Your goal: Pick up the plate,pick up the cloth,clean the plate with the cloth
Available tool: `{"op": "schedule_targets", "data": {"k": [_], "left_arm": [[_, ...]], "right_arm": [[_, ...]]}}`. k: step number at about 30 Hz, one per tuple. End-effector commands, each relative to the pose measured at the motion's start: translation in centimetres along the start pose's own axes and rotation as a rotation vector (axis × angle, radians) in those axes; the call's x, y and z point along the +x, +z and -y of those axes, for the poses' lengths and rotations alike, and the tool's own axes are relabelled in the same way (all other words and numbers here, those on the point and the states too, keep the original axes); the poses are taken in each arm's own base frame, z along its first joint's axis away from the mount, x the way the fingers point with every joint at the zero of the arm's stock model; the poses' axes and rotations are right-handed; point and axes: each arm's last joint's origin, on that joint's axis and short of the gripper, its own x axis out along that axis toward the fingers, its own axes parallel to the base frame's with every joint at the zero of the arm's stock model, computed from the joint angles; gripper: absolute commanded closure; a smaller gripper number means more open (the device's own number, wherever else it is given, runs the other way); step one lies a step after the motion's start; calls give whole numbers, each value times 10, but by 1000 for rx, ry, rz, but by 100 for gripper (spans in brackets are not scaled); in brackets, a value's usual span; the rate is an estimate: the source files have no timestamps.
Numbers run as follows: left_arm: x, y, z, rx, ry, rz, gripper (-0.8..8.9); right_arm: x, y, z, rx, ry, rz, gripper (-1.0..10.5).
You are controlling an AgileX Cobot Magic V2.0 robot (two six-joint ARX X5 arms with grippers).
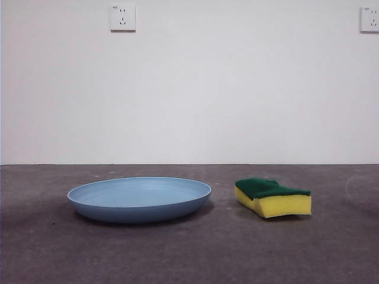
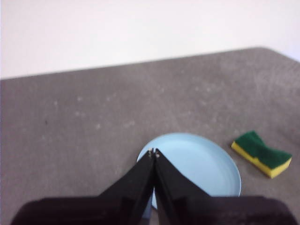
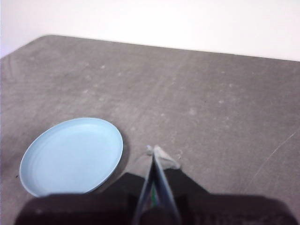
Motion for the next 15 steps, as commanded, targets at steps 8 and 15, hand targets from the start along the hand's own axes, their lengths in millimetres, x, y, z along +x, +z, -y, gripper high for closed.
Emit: {"op": "schedule_targets", "data": {"k": [8,15], "left_arm": [[3,-3,0,-12,1,-35,816],[5,-3,0,-12,2,-47,816]], "right_arm": [[0,-1,0,-4,-1,-2,945],[-2,-1,1,-2,0,6,945]]}}
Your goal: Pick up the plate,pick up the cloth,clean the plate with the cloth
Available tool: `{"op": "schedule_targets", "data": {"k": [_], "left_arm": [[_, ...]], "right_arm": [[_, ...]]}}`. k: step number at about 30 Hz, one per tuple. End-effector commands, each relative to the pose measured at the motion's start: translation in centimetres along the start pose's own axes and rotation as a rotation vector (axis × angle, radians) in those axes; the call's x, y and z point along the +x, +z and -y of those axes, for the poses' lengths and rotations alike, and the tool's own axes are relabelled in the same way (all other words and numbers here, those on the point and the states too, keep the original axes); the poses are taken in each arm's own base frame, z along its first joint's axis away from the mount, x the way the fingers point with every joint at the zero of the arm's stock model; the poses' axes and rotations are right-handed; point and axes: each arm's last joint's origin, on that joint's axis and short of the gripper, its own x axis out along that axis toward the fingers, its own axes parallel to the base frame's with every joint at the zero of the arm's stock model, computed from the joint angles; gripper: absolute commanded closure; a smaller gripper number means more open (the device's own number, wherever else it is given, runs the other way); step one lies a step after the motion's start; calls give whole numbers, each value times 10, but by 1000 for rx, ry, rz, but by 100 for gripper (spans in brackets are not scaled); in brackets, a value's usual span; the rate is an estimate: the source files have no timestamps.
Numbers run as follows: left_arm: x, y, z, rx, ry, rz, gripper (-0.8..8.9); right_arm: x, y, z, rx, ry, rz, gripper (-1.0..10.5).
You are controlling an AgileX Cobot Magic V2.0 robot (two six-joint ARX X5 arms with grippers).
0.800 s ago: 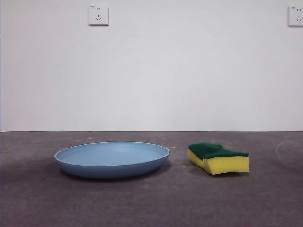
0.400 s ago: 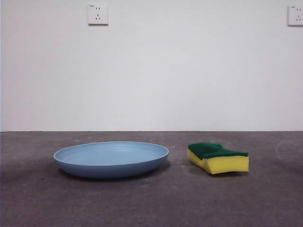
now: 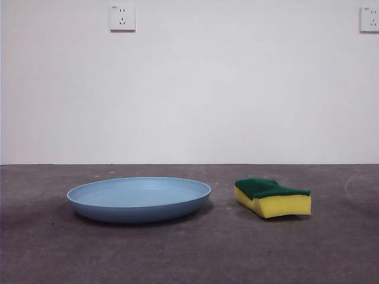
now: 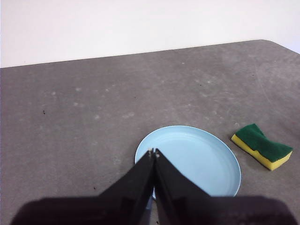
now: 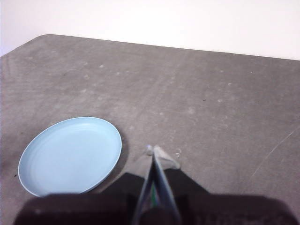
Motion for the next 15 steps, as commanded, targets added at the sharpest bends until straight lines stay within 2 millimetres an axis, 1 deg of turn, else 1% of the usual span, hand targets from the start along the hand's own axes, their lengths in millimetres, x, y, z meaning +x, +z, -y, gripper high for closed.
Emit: {"op": "schedule_targets", "data": {"k": [1,2,4,9,12,15], "left_arm": [[0,-1,0,-2,-1,-1,816],[0,-1,0,1,-1,-1,816],[0,0,0,91,14,10,816],[-7,-1,-5,122,76,51,816],[-8,-11,-10,111,130,67,816],[-3,-28,-17,100,191,106,816]], "right_arm": [[0,-1,0,-2,-3,4,945],[0,-1,0,-2,-3,4,945],[0,-1,0,-2,-3,4,945],[0,-1,0,-3,-3,4,945],[0,-1,0,-3,-3,4,945],[0,-1,0,-3,-3,4,945]]}}
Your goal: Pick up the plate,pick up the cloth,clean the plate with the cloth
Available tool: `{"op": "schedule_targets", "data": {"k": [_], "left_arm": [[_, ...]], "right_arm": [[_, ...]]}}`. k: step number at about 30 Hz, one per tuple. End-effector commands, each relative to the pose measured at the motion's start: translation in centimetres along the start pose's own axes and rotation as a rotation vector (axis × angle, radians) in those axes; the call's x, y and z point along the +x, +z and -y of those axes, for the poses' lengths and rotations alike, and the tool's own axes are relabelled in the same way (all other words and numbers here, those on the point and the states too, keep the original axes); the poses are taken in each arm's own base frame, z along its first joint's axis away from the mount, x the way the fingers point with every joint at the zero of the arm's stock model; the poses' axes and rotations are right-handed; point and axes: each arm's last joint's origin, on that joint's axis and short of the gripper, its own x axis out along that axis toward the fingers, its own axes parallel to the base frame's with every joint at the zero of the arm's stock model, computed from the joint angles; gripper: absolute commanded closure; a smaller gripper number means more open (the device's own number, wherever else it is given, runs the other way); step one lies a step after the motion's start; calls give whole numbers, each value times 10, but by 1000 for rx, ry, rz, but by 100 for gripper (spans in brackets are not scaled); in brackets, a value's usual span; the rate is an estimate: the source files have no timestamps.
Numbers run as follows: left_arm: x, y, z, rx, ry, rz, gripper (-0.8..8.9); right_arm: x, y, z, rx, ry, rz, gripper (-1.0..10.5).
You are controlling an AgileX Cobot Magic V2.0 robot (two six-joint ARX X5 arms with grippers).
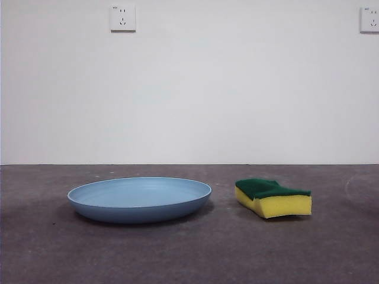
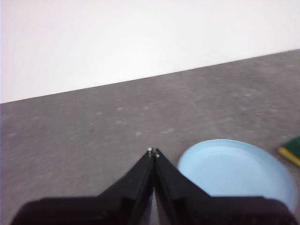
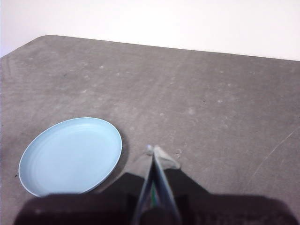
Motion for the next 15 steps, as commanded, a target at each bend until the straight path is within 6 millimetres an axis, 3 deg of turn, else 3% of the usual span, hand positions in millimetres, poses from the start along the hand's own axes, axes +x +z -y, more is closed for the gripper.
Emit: {"op": "schedule_targets", "data": {"k": [1,8,15], "left_arm": [[7,-24,-4,8,55,18,816],[21,-77,-9,-26,108,95,816],[30,-113,-11,-85,142,83,816]], "right_arm": [[0,-1,0,-3,-3,2,945],[0,-1,0,-3,-3,2,945],[0,-1,0,-3,-3,2,945]]}}
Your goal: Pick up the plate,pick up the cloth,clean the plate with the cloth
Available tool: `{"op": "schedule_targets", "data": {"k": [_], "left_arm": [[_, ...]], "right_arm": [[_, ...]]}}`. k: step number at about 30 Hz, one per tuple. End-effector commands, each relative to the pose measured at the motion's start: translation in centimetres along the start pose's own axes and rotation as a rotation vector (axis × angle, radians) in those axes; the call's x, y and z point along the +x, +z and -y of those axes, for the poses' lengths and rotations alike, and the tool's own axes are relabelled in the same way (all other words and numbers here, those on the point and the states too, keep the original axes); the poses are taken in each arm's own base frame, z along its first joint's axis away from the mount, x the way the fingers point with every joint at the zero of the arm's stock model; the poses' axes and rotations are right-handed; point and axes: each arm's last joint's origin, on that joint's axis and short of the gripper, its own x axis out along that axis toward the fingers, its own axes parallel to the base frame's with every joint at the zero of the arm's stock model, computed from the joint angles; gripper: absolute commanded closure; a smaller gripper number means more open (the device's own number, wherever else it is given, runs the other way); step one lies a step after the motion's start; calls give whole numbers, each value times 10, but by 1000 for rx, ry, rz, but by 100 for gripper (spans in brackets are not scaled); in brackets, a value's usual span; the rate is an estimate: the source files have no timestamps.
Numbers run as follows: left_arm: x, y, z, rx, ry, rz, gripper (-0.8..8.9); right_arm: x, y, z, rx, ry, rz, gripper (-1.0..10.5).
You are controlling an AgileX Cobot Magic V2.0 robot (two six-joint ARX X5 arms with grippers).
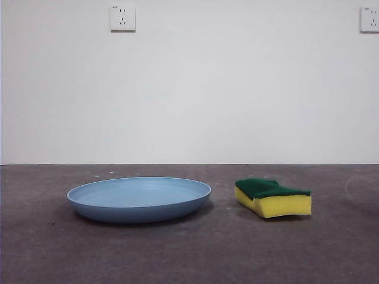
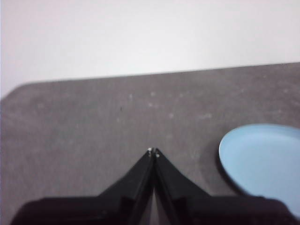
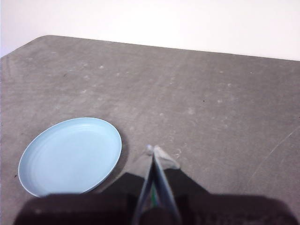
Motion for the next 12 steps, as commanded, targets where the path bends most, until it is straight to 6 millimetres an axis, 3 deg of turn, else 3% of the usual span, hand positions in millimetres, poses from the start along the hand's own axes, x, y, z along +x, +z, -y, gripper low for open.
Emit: {"op": "schedule_targets", "data": {"k": [1,12], "left_arm": [[2,-9,-1,-29,9,-5,816],[4,-24,-2,-72,23,-92,816]], "right_arm": [[0,-1,0,-3,-2,2,945],[0,-1,0,-3,-2,2,945]]}}
